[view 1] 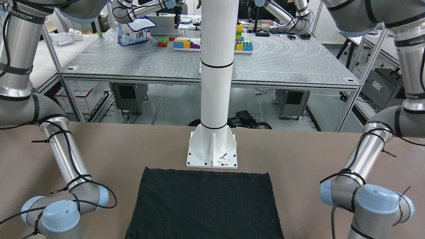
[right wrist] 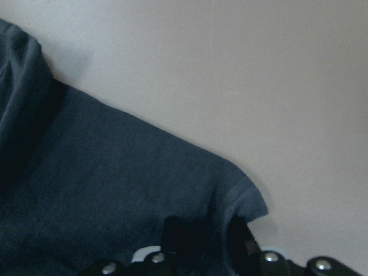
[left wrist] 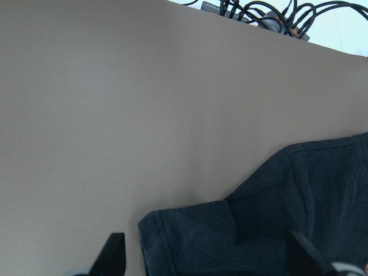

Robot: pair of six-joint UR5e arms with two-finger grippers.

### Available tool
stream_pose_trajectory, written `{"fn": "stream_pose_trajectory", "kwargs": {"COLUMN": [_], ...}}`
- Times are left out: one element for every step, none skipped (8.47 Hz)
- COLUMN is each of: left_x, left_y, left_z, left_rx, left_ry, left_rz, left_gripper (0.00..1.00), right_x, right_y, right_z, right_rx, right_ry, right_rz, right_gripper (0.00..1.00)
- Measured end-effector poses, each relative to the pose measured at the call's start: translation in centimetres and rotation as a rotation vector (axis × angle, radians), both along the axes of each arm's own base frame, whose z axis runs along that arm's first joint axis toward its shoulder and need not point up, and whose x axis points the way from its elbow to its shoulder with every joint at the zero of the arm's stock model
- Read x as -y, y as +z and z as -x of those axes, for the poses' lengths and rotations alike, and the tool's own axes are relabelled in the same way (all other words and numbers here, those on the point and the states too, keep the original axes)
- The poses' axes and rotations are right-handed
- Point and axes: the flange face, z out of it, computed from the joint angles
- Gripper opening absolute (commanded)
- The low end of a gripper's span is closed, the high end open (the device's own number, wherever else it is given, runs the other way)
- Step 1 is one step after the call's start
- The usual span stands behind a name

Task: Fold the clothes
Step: 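Grasp the sleeve nearest the right gripper and fold it inward over the chest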

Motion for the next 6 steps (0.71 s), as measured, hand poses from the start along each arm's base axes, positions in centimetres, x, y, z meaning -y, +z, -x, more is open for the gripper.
{"fn": "stream_pose_trajectory", "kwargs": {"left_x": [0.0,0.0,0.0,0.0,0.0,0.0], "left_y": [0.0,0.0,0.0,0.0,-0.1,-0.1], "left_z": [0.0,0.0,0.0,0.0,0.0,0.0], "left_rx": [0.0,0.0,-0.001,-0.001,-0.001,-0.001], "left_ry": [0.0,0.0,0.0,-0.001,0.0,0.0], "left_rz": [0.0,0.0,0.0,0.0,0.0,-0.001], "left_gripper": [1.0,1.0,1.0,1.0,1.0,1.0], "right_x": [0.0,-0.1,-0.2,-0.3,-0.6,-0.9], "right_y": [-0.4,-0.8,-1.7,-3.1,-4.9,-7.2], "right_z": [0.0,0.0,-0.1,-0.5,-0.9,-1.3], "right_rx": [0.004,0.01,0.023,0.044,0.069,0.087], "right_ry": [0.001,0.001,-0.002,-0.013,-0.031,-0.044], "right_rz": [-0.004,-0.009,-0.018,-0.026,-0.029,-0.032], "right_gripper": [0.0,0.0,0.0,0.0,0.0,0.0]}}
